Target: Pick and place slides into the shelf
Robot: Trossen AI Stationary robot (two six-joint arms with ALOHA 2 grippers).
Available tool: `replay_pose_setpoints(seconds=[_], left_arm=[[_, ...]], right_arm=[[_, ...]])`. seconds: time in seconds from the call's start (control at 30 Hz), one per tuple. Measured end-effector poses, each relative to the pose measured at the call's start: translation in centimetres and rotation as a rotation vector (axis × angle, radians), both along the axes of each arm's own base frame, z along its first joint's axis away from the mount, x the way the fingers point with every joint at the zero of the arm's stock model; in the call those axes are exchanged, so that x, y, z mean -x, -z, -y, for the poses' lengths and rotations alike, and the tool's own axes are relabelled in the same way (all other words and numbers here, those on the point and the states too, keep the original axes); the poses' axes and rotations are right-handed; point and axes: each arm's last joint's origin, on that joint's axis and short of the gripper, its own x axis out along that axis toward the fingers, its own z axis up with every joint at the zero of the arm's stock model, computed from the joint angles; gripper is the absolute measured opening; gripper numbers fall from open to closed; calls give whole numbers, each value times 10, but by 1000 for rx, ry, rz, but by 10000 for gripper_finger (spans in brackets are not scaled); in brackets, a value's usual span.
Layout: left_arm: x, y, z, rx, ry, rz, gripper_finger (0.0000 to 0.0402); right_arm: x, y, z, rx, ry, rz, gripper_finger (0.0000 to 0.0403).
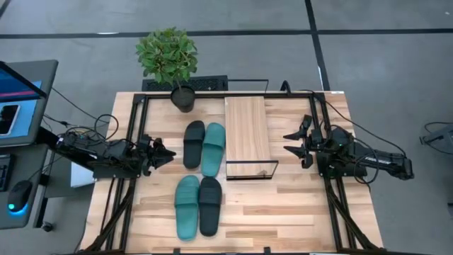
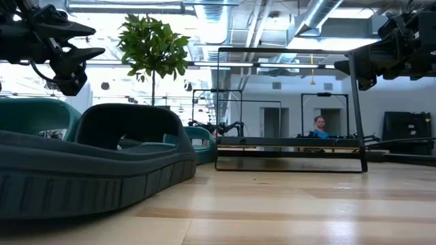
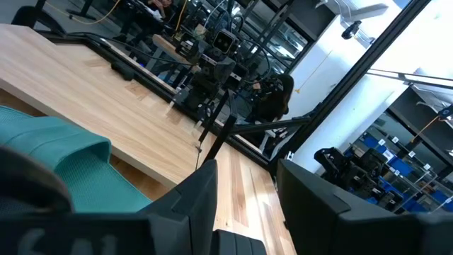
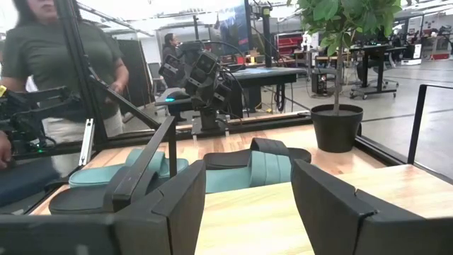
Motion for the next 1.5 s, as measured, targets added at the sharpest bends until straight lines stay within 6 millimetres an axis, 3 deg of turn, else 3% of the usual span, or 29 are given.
replay_pose_setpoints(seconds=[1.23,1.5], left_arm=[[0,0,0,0,-2,0,135],[1,-1,-9,20,-315,4,135]], right_arm=[[0,0,0,0,0,0,201],[0,0,0,0,0,0,201]])
